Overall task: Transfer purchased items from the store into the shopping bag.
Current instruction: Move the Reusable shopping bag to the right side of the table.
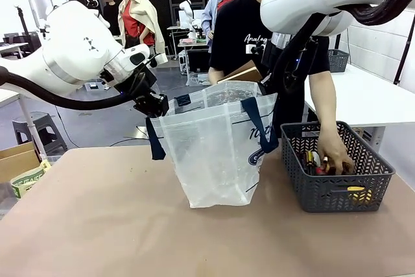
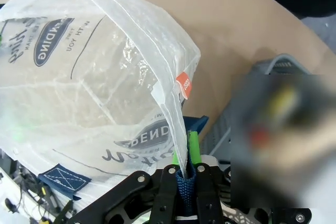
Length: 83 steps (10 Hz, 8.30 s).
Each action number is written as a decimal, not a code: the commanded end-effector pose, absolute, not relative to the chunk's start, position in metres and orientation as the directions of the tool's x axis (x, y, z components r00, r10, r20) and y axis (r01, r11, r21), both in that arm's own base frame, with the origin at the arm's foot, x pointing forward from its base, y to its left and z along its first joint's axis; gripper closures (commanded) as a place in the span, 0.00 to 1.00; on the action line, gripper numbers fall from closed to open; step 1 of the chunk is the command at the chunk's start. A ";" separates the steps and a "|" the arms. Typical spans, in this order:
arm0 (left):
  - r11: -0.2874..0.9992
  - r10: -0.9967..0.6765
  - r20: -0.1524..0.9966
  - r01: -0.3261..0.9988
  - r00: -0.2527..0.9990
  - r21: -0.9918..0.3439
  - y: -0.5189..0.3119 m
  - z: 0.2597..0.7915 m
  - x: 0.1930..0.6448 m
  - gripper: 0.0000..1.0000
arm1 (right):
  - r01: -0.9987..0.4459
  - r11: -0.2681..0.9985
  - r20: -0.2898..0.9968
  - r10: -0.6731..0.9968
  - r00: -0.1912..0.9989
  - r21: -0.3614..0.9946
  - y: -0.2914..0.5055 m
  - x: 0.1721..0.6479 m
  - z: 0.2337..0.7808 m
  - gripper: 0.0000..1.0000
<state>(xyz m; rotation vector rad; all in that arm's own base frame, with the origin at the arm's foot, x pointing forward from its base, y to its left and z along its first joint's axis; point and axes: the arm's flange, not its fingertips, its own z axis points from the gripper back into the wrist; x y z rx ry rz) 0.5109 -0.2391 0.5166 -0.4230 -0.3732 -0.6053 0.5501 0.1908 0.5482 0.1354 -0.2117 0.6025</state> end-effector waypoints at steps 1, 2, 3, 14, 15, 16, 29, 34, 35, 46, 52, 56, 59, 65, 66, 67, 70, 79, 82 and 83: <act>0.712 -0.487 0.488 0.653 0.724 -0.259 -0.239 0.512 0.514 1.00 | -0.597 0.798 0.263 0.561 0.785 0.082 0.186 0.550 0.543 1.00; 0.706 -0.502 0.500 0.668 0.706 -0.235 -0.243 0.511 0.513 1.00 | -0.597 0.798 0.260 0.560 0.786 0.084 0.186 0.551 0.543 1.00; 0.703 -0.505 0.512 0.675 0.695 -0.224 -0.247 0.511 0.514 1.00 | -0.602 0.795 0.257 0.567 0.783 0.081 0.186 0.551 0.542 1.00; 0.667 -0.580 0.522 0.732 0.625 -0.135 -0.251 0.510 0.512 1.00 | -0.618 0.784 0.259 0.587 0.767 0.053 0.186 0.552 0.539 1.00; 0.667 -0.576 0.521 0.731 0.630 -0.147 -0.251 0.510 0.512 1.00 | -0.610 0.791 0.264 0.578 0.772 0.053 0.185 0.552 0.538 1.00; 0.677 -0.561 0.527 0.720 0.638 -0.151 -0.256 0.514 0.513 1.00 | -0.603 0.796 0.236 0.576 0.783 0.057 0.190 0.552 0.544 1.00; 0.677 -0.561 0.528 0.720 0.638 -0.151 -0.257 0.514 0.513 1.00 | -0.603 0.795 0.237 0.576 0.782 0.057 0.191 0.552 0.544 1.00; 0.648 -0.613 0.514 0.754 0.600 -0.108 -0.258 0.513 0.513 1.00 | -0.621 0.782 0.262 0.589 0.764 0.052 0.190 0.552 0.545 1.00; 0.650 -0.612 0.513 0.752 0.602 -0.107 -0.258 0.513 0.513 1.00 | -0.618 0.784 0.263 0.587 0.766 0.052 0.190 0.552 0.545 1.00; 0.665 -0.592 0.520 0.738 0.616 -0.118 -0.260 0.514 0.511 1.00 | -0.606 0.793 0.240 0.579 0.779 0.055 0.192 0.552 0.545 1.00; 0.665 -0.592 0.520 0.738 0.616 -0.118 -0.260 0.514 0.511 1.00 | -0.606 0.793 0.240 0.579 0.779 0.055 0.192 0.552 0.545 1.00; 0.665 -0.592 0.520 0.738 0.616 -0.118 -0.260 0.514 0.511 1.00 | -0.606 0.793 0.240 0.579 0.779 0.055 0.192 0.552 0.545 1.00; 0.665 -0.592 0.520 0.738 0.616 -0.118 -0.260 0.514 0.511 1.00 | -0.606 0.793 0.240 0.579 0.779 0.055 0.192 0.552 0.545 1.00; 0.665 -0.592 0.520 0.738 0.616 -0.118 -0.260 0.514 0.511 1.00 | -0.606 0.793 0.240 0.579 0.779 0.055 0.192 0.552 0.545 1.00; 0.665 -0.592 0.520 0.738 0.616 -0.118 -0.260 0.514 0.511 1.00 | -0.606 0.793 0.240 0.579 0.779 0.055 0.192 0.552 0.545 1.00; 0.665 -0.592 0.520 0.738 0.616 -0.118 -0.260 0.514 0.511 1.00 | -0.606 0.793 0.240 0.579 0.779 0.055 0.192 0.552 0.545 1.00; 0.665 -0.592 0.520 0.738 0.616 -0.118 -0.260 0.514 0.511 1.00 | -0.606 0.793 0.240 0.579 0.779 0.055 0.192 0.552 0.545 1.00; 0.665 -0.592 0.520 0.738 0.616 -0.118 -0.260 0.514 0.511 1.00 | -0.606 0.793 0.240 0.579 0.779 0.055 0.192 0.552 0.545 1.00; 0.665 -0.592 0.520 0.738 0.616 -0.118 -0.260 0.514 0.511 1.00 | -0.606 0.793 0.240 0.579 0.779 0.055 0.192 0.552 0.545 1.00; 0.665 -0.592 0.520 0.738 0.616 -0.118 -0.260 0.514 0.511 1.00 | -0.606 0.793 0.240 0.579 0.779 0.055 0.192 0.552 0.545 1.00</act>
